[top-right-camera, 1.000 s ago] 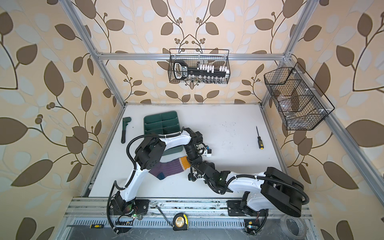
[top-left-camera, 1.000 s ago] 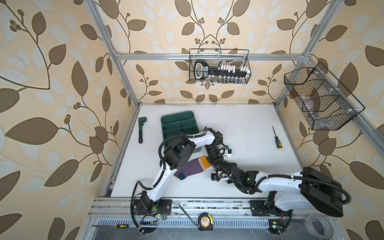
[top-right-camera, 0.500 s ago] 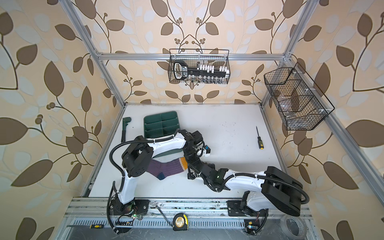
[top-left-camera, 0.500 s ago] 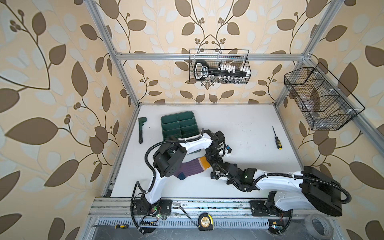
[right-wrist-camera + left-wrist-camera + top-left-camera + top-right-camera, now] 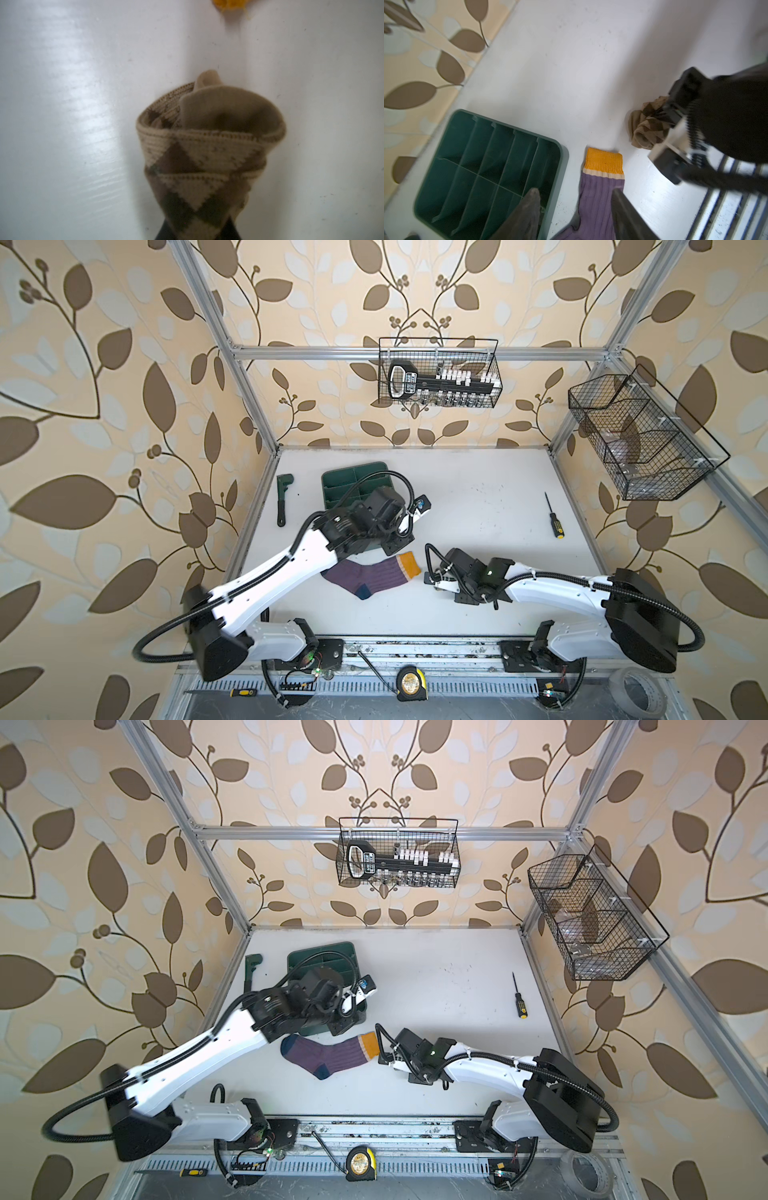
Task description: Roll the socks
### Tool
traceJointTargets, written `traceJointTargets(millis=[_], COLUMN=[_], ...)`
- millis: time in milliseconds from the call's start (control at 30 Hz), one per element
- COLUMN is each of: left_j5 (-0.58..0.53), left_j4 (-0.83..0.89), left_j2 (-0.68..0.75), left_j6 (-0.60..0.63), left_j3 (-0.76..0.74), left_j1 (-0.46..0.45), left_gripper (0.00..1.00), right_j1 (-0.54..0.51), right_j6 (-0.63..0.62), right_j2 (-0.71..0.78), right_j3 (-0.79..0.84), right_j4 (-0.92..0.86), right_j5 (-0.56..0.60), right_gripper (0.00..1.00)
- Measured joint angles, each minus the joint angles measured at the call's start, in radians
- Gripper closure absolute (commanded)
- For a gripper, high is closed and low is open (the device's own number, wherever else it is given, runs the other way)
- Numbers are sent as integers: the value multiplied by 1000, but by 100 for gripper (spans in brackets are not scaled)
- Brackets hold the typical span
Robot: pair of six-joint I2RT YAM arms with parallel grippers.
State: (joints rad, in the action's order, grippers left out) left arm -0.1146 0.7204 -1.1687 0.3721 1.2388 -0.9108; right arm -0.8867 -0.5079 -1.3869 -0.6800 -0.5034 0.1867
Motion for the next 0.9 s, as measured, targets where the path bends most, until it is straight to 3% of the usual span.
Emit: traceJointTargets(millis=[167, 267, 400, 533, 900], left_j5=[-206, -312, -425, -473, -572], left_j4=[18, 13, -48, -149, -555], left_j2=[134, 60, -151, -296, -470], left_j6=[87, 99, 110, 132, 184], left_j3=[-87, -168, -280, -320, -367], left_j1=[-356, -442, -545, -595, -555], left_gripper=[41, 41, 41, 39, 32], right_j1=[80, 119, 147, 165, 162], right_j6=[11, 10, 7, -6, -16], right_j2=[-56, -79, -91, -121, -156], right_j3=[-74, -100, -108, -131, -156], right_j4=[-68, -88, -91, -107, -127], right_j5=[-142, -219, -288, -343, -423], right_gripper=[95, 92, 89, 82, 81])
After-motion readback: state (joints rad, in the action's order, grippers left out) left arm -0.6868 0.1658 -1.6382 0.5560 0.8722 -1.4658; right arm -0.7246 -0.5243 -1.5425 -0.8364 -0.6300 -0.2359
